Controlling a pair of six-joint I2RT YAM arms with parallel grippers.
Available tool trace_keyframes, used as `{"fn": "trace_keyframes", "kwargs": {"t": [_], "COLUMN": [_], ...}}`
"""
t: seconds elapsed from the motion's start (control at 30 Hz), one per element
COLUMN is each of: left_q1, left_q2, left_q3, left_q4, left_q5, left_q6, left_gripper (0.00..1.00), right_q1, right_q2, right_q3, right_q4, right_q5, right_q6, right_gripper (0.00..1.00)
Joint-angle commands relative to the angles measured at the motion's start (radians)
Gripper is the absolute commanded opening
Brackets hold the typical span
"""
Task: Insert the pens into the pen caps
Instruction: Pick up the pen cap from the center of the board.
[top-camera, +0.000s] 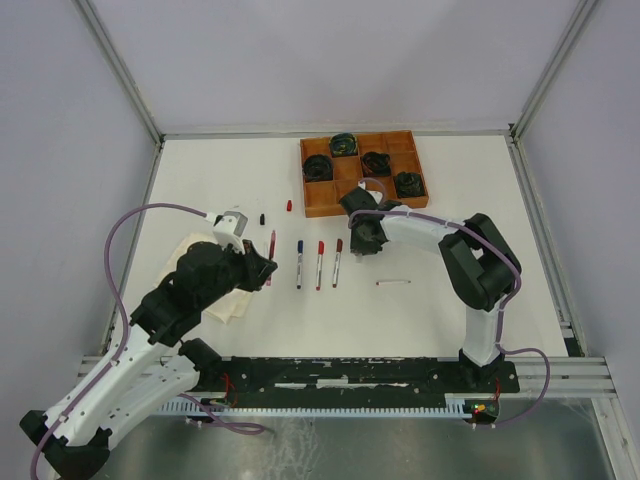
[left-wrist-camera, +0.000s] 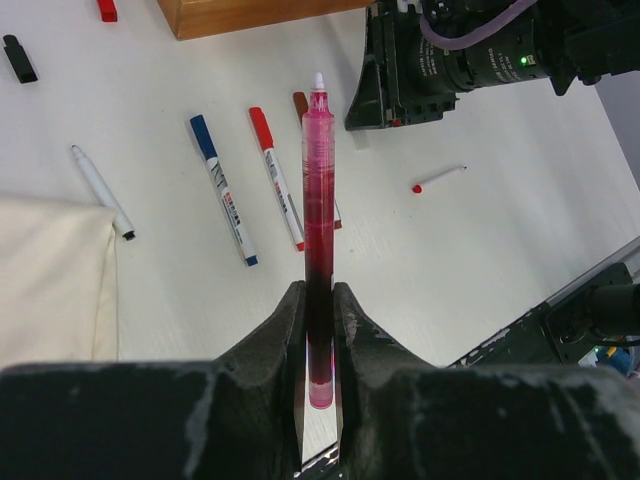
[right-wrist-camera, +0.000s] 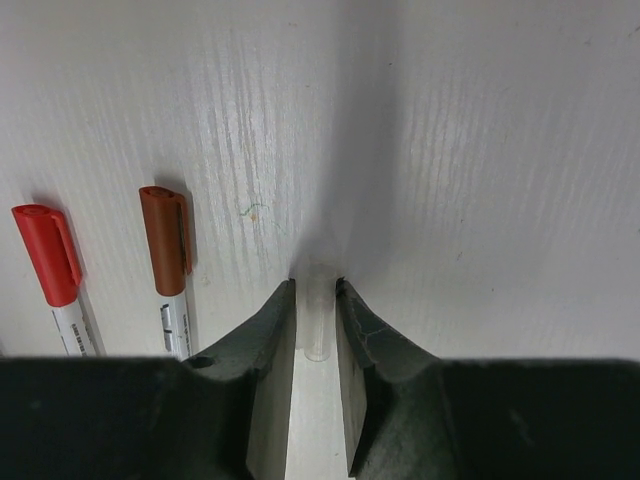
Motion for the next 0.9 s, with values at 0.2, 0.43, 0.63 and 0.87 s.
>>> {"fn": "trace_keyframes", "kwargs": {"t": [0.2,0.43,0.63,0.87], "left_q1": [-0.002,-0.001,-0.001,-0.001], "left_q2": [-0.009,-0.024,-0.031,-0.049], "left_q3": [0.003,0.0,-0.001,-0.003], "left_q4": [0.034,0.035,0.037,0.037], "left_q5": [-0.02,-0.023,-0.026,-0.039], "left_q6": [0.033,0.028,0.029,0.028], "left_gripper": [0.04,0.04,0.04,0.04], "right_q1": [-0.003,0.009,0.064,0.227], "right_q2": [-0.041,-0.229,-0.383,-0.402], "right_q3": [-0.024,-0.148,-0.249,-0.219], "right_q4": [-0.008,0.087,0.127,0.028], "right_q5": [-0.05,-0.14,-0.205,-0.206], "right_q6": [-0.055,-0.189,-0.348,-0.569], "right_gripper": [0.16,0.16,0.17,0.2]}}
